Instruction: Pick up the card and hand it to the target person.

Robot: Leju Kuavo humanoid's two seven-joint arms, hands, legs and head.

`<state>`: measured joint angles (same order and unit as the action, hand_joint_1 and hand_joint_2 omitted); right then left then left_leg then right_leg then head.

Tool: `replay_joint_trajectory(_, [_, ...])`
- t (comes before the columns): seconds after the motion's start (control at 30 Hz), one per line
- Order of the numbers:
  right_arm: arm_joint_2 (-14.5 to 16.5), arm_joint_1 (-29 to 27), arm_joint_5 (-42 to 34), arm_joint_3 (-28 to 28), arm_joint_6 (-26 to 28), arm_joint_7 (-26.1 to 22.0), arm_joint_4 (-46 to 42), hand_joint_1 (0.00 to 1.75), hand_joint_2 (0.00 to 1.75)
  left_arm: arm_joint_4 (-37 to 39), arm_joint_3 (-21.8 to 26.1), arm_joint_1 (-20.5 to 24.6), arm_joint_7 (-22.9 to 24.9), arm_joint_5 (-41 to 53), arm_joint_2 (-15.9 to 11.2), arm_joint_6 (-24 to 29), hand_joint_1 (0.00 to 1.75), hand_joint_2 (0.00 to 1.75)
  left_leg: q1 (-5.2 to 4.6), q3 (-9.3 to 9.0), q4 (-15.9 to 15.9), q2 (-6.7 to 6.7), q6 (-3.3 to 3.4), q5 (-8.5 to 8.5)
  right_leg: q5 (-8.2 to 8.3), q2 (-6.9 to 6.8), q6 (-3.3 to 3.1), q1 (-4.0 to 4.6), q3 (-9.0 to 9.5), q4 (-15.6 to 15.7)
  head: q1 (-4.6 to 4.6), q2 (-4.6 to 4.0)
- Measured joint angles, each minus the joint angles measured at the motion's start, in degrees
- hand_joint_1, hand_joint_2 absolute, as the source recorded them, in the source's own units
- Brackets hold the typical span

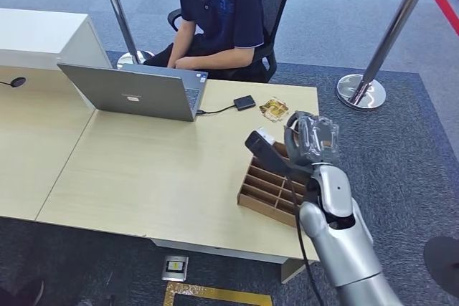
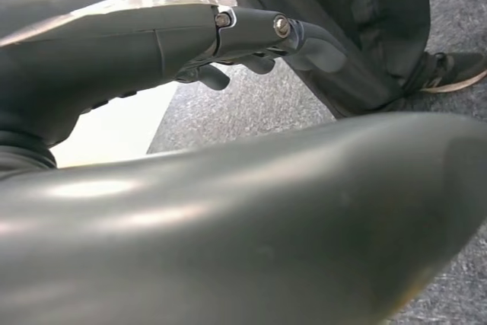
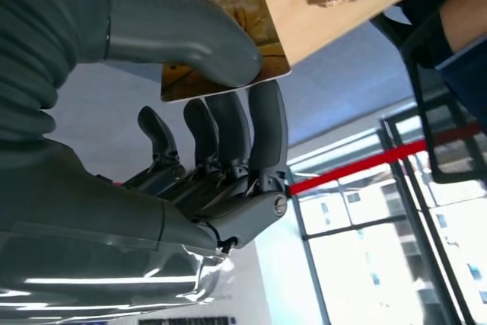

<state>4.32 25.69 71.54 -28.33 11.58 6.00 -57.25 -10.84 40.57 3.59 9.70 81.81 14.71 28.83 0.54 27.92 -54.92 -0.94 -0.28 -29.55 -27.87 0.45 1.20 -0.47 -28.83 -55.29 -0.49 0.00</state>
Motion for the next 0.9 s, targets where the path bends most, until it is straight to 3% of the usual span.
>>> replay_joint_trajectory(0.17, [-1.54, -1.72, -0.81, 0.01, -0.99, -0.31, -7.33, 1.27, 1.75, 0.0, 0.0, 0.01, 0.0, -0.47, 0.0, 0.12, 0.0, 0.0, 0.0, 0.0, 0.0, 0.0, 0.0, 0.0, 0.0, 0.0, 0.0, 0.0, 0.0, 0.0, -0.01, 0.0])
replay_joint_trajectory(0.43, [-1.54, -3.07, -0.64, -0.05, -1.81, -0.7, -13.78, 1.26, 1.75, 0.0, 0.0, 0.03, 0.0, 0.11, 0.02, 0.15, 0.0, 0.0, 0.01, 0.02, 0.01, 0.0, 0.0, 0.0, 0.0, 0.0, 0.0, 0.0, 0.01, -0.03, 0.0, 0.0])
replay_joint_trajectory(0.73, [0.76, -0.1, -0.22, -0.46, -2.65, -0.91, -13.25, 1.3, 1.75, 0.0, 0.0, 0.05, 0.0, 0.9, 0.02, 0.15, 0.0, 0.0, 0.0, 0.04, 0.01, 0.01, 0.0, 0.01, 0.0, 0.0, 0.0, 0.0, 0.01, -0.04, 0.01, 0.0])
replay_joint_trajectory(0.9, [4.85, 7.08, 0.32, -0.85, -3.22, 1.39, -5.51, 1.32, 1.75, 0.0, -0.09, 0.24, 0.01, 2.33, 0.0, 0.13, 0.0, 0.0, 0.01, 0.06, 0.01, 0.05, -0.04, 0.04, 0.03, 0.0, -0.03, 0.0, -0.05, -0.09, -0.01, 0.0])
